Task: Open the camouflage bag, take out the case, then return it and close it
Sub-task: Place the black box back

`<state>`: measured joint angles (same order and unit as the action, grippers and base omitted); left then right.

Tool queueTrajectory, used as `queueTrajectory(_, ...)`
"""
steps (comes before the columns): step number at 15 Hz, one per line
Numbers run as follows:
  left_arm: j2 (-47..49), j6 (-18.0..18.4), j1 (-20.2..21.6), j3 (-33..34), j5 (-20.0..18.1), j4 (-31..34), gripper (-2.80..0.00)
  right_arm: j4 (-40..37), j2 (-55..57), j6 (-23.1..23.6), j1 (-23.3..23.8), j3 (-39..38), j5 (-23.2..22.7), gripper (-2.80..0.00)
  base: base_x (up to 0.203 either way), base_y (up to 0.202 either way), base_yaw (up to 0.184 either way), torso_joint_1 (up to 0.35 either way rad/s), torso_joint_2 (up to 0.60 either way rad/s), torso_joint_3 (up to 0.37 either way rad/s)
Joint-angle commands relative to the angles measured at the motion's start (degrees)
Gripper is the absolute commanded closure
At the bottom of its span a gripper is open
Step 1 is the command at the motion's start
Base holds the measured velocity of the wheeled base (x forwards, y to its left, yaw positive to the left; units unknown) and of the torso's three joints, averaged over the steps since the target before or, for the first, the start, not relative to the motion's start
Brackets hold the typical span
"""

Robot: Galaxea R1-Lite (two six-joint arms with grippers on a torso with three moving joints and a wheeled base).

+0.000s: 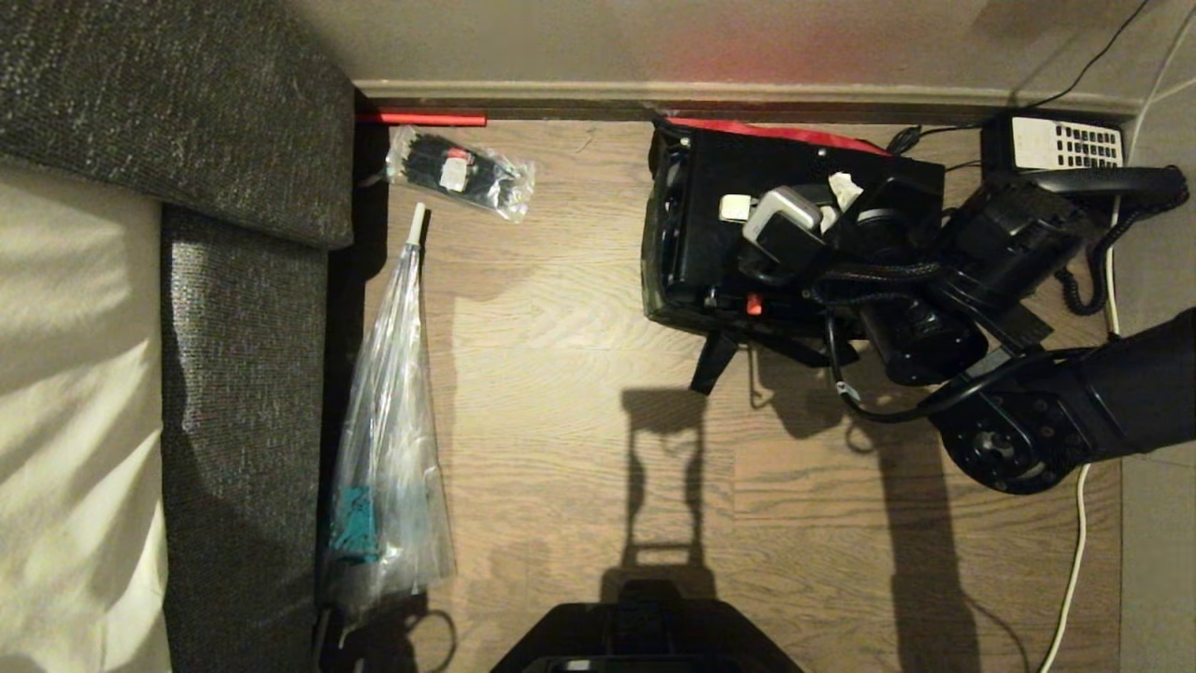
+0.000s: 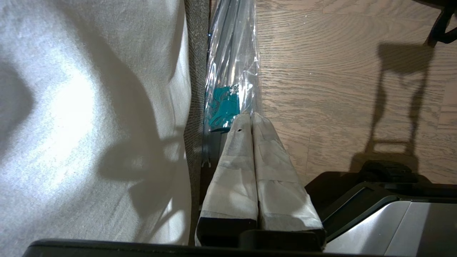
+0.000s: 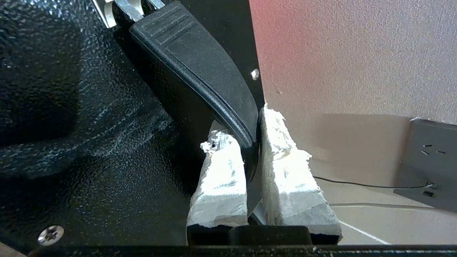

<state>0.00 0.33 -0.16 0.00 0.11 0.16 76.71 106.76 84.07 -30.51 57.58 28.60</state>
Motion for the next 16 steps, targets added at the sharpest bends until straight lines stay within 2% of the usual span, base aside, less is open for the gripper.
queueTrajectory(1, 0.00, 0.02, -0.02, 0.00, 0.01, 0.02, 0.00, 1.06, 2.15, 0.40, 0.18, 0.06, 0.14, 0.00, 0.000, 0.000, 0.000, 0.000, 0.00, 0.000)
queueTrajectory(16, 0.00, 0.02, -0.02, 0.05, 0.03, 0.02, 0.00, 5.03, 10.04, 0.05, 4.50, 1.93, -1.53, 0.00, 0.000, 0.000, 0.000, 0.000, 0.00, 0.000)
